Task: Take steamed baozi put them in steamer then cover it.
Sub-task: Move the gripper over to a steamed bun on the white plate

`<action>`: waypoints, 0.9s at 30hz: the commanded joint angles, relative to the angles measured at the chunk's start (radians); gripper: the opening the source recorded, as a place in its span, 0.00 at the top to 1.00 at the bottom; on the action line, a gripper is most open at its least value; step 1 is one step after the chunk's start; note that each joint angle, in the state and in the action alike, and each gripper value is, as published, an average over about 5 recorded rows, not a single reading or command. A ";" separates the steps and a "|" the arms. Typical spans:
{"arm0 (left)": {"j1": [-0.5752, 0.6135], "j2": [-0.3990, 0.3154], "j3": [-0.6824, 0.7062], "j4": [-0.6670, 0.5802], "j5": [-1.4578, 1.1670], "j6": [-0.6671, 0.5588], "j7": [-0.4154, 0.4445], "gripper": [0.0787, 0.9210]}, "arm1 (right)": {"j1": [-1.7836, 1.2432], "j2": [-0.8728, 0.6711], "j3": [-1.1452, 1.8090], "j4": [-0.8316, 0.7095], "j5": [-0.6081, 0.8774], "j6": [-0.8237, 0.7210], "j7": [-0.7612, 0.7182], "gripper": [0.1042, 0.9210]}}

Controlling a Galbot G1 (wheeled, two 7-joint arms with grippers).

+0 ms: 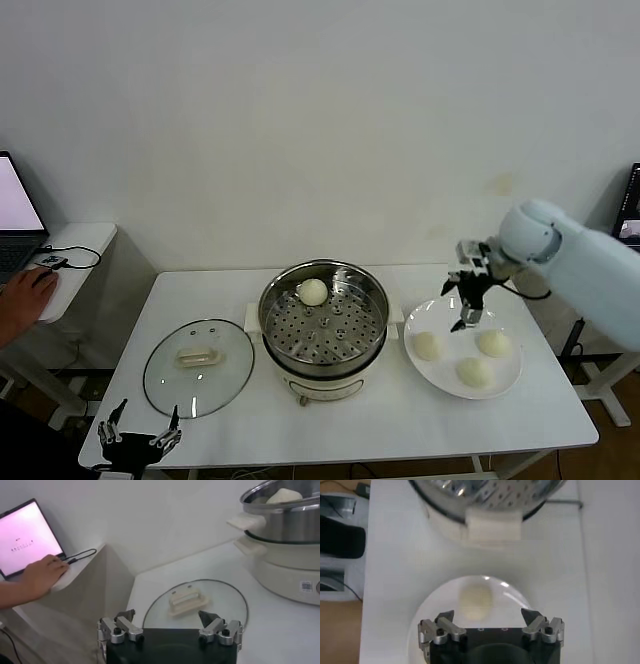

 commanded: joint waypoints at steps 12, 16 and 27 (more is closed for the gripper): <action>-0.019 -0.005 0.000 0.054 0.006 0.000 -0.001 0.12 | -0.173 0.131 0.083 -0.140 -0.124 0.015 0.065 0.12; -0.023 -0.006 -0.002 0.067 0.007 -0.001 -0.002 0.12 | -0.169 0.155 0.080 -0.171 -0.138 0.028 0.070 0.12; -0.036 -0.007 -0.004 0.091 0.008 -0.001 -0.001 0.12 | -0.169 0.199 0.080 -0.253 -0.170 0.050 0.082 0.12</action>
